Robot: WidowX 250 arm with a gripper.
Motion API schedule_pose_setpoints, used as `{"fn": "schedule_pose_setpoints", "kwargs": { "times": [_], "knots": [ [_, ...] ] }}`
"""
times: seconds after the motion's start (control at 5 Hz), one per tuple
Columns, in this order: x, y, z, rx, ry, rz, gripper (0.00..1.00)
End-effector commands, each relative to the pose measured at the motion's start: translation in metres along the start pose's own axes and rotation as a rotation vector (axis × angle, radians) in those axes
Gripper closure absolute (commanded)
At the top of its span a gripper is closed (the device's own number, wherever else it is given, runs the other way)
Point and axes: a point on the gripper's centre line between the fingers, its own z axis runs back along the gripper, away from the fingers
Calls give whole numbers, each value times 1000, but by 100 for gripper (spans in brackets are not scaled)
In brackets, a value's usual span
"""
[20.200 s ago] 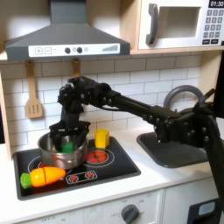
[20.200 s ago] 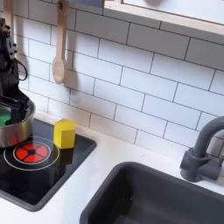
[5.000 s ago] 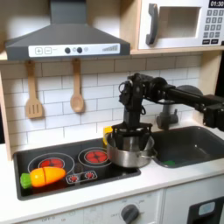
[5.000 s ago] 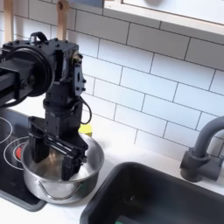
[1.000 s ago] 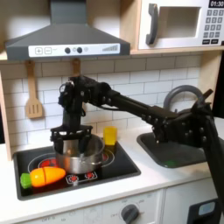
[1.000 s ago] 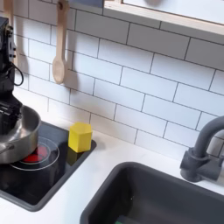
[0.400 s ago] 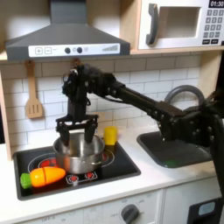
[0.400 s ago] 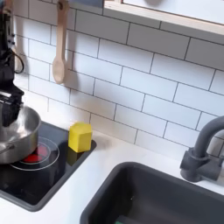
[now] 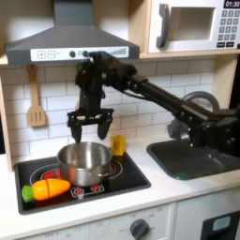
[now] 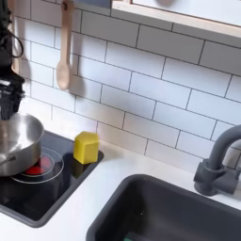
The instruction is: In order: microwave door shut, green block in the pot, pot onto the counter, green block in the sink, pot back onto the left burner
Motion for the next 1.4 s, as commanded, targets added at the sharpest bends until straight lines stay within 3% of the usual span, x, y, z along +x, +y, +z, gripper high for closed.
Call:
{"fn": "schedule_pose_setpoints", "kwargs": {
  "times": [0.0,0.2,0.4,0.6,0.8,1.0,1.2],
  "knots": [
    [-31,5,21,22,13,91,0],
    [-43,9,26,37,14,109,0],
    [-64,24,23,59,33,228,0],
    [-79,26,15,55,61,304,0],
    [-86,30,9,45,74,431,0],
    [-90,33,6,59,107,496,0],
    [-89,39,9,71,98,578,0]
  ]
}}
